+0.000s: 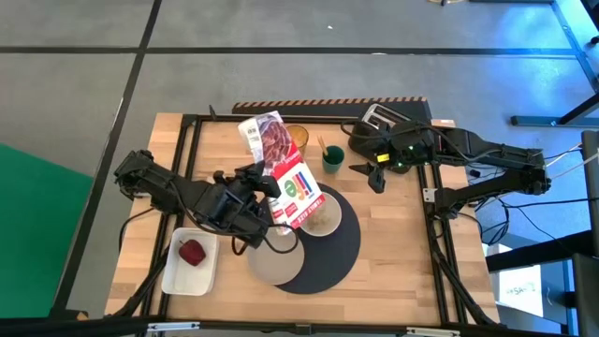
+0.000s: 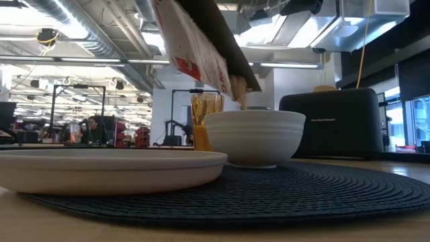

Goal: Arrange a breakfast setting
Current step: Pour the cereal from the cereal box into the white bowl

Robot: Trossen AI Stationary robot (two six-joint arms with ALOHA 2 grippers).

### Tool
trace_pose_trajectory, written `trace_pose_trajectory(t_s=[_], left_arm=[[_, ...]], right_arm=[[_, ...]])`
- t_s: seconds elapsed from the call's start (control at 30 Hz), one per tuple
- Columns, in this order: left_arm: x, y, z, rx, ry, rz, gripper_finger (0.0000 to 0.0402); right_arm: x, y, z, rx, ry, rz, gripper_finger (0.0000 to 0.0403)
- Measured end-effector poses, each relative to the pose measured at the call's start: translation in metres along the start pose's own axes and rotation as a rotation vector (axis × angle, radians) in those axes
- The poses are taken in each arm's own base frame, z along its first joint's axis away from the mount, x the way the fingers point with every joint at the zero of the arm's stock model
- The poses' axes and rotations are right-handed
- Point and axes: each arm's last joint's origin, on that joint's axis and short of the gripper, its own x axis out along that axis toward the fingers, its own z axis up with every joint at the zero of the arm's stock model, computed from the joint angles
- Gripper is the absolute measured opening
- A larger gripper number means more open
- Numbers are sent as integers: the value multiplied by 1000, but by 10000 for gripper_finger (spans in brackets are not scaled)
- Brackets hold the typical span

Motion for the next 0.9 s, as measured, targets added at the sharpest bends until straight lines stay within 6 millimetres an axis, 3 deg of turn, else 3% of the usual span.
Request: trace_pose_trajectory(t_s=[0.9], left_arm=[[5,3,11,50,11,-12,0]], right_arm=[[0,0,-2,17,21,8,245]])
